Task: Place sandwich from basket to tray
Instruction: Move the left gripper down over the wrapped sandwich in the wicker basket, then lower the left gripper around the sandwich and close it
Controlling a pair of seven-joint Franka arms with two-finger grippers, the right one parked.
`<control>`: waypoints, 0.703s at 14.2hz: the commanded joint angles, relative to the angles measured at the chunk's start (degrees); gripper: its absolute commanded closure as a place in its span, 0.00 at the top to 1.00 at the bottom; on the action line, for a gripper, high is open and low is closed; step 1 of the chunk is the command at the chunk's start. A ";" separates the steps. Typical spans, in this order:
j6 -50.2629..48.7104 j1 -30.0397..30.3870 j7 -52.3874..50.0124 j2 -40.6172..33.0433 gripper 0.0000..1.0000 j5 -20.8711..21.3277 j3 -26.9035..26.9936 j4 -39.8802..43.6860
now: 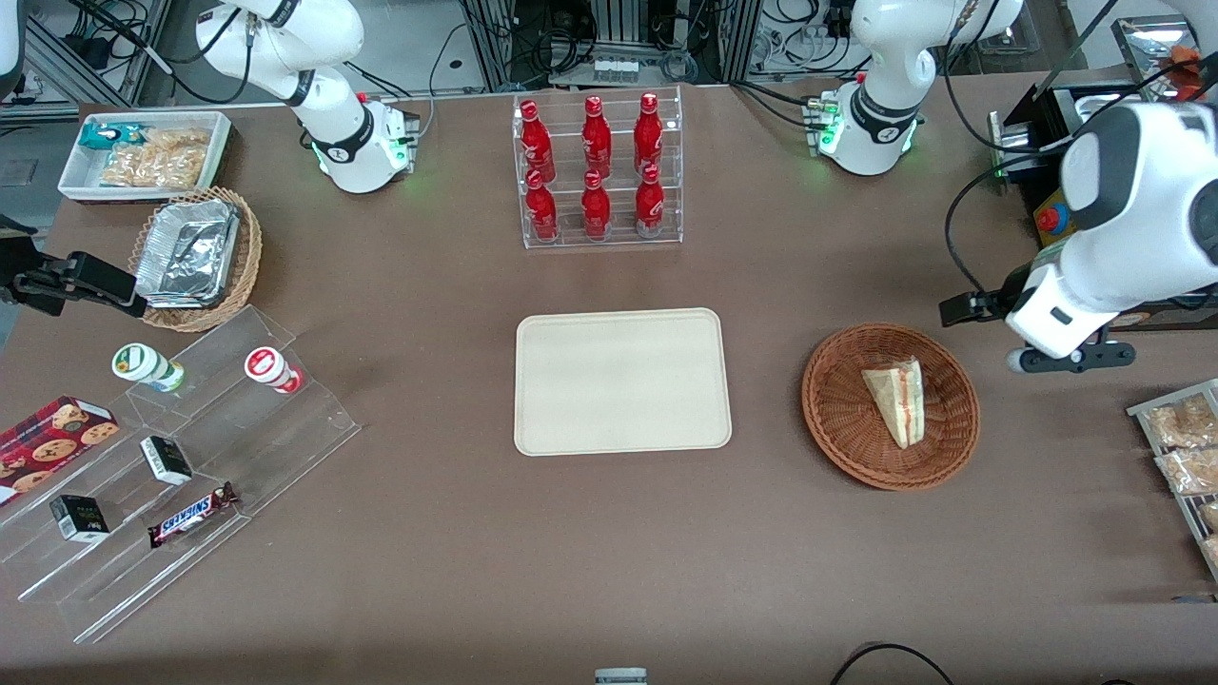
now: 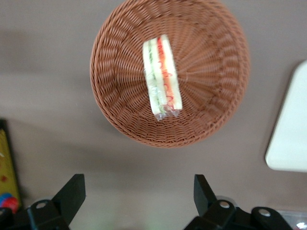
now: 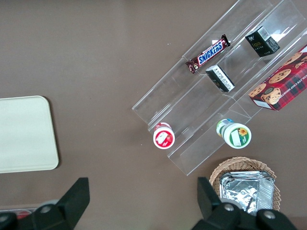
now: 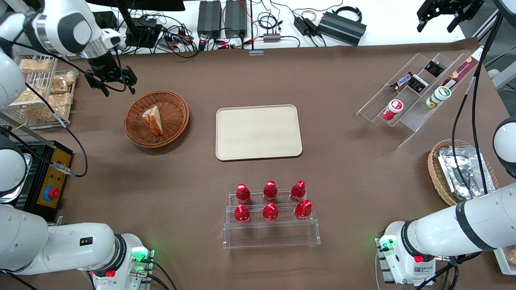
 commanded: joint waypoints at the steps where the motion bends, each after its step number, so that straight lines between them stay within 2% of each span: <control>1: 5.33 -0.15 -7.35 1.04 1.00 0.22 -0.32 -3.72; 7: 17.90 -1.12 -11.06 6.58 1.00 -0.66 -0.32 -8.56; 10: 19.93 -2.35 -11.06 7.38 1.00 -0.75 -0.23 -8.04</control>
